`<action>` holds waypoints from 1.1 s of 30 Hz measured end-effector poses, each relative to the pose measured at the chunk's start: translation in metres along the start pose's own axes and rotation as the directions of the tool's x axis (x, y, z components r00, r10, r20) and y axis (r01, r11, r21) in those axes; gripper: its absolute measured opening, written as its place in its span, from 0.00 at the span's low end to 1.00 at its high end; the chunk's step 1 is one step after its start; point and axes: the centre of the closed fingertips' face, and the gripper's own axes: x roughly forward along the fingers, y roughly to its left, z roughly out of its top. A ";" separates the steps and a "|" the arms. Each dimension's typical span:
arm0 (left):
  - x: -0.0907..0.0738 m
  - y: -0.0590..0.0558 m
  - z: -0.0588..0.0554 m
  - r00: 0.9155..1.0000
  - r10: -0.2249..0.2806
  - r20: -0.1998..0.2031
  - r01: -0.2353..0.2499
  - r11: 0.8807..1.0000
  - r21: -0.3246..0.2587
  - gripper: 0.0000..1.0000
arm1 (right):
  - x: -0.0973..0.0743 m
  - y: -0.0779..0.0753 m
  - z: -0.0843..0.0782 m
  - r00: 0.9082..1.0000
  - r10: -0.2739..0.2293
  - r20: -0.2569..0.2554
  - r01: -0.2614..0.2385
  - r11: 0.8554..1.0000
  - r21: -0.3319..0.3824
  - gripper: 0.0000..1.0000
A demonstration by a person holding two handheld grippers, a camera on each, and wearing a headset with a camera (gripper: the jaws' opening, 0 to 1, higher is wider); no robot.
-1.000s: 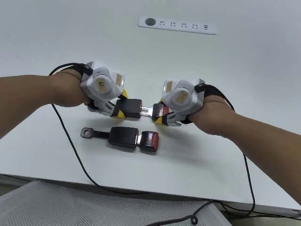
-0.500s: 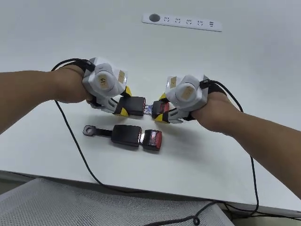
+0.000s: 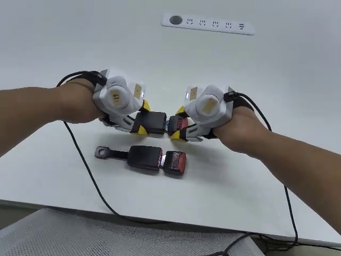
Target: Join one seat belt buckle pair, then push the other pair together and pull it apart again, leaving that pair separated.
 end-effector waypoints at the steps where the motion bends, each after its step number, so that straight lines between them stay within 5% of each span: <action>1: 0.000 0.000 0.000 1.000 0.000 0.000 0.000 1.000 0.000 0.31 | 0.000 0.000 0.000 1.000 -0.001 -0.002 0.001 1.000 0.004 0.32; 27: -0.001 0.001 -0.001 1.000 0.016 0.008 -0.015 0.999 -0.030 0.32 | -0.011 -0.002 -0.013 1.000 0.004 -0.028 -0.004 1.000 -0.006 0.33; 33: 0.000 0.001 -0.001 1.000 0.010 0.000 -0.010 1.000 -0.024 0.32 | -0.015 -0.001 -0.016 1.000 0.003 0.005 -0.003 1.000 0.007 0.34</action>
